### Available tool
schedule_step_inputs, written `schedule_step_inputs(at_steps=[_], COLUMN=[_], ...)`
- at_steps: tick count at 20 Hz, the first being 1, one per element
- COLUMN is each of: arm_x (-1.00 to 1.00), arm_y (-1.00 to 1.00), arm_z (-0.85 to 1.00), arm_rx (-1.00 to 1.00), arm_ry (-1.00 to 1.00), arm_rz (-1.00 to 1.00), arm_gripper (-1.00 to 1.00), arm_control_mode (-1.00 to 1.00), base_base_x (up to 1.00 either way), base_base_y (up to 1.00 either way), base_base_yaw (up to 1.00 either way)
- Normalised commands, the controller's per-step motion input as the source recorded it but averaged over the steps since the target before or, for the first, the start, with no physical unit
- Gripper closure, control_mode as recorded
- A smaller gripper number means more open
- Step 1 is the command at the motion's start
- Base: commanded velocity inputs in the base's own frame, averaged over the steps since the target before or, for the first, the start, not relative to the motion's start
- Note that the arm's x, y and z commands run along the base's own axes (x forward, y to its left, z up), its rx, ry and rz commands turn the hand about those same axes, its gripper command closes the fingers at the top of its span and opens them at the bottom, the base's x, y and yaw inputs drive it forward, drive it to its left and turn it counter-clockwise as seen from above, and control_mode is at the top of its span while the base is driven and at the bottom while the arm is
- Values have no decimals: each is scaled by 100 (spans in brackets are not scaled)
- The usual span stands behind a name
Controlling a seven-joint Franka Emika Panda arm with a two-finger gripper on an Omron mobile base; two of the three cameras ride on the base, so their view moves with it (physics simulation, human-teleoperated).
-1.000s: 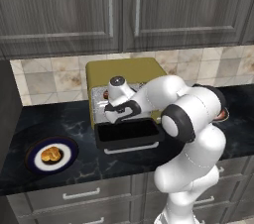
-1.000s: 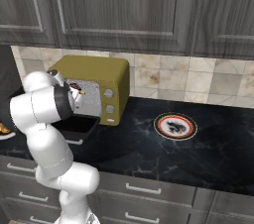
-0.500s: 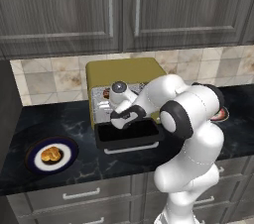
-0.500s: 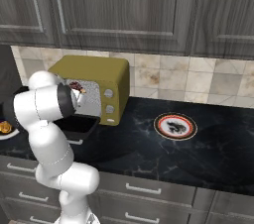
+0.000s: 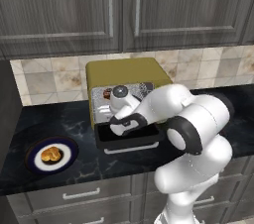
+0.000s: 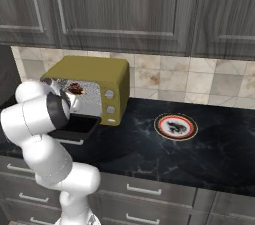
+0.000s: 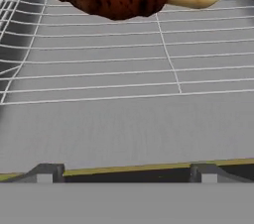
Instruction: Open the toaster oven door. Place the bread on the top rack in the toaster oven and place the steak on the bottom rack.
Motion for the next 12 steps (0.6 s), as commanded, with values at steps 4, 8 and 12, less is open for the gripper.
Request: schedule_step_inputs(at_steps=[4, 8, 12], arm_x=[-25, -40, -21], arm_y=[0, -10, 0], arm_z=[45, 37, 32], arm_rx=[-9, -22, -26], arm_ry=[15, 0, 0], arm_rz=[0, 6, 1], arm_gripper=[-100, -100, -100], arm_control_mode=[-100, -100, -100], base_base_x=[0, 0, 0], base_base_y=[0, 0, 0], base_base_yaw=[0, 0, 0])
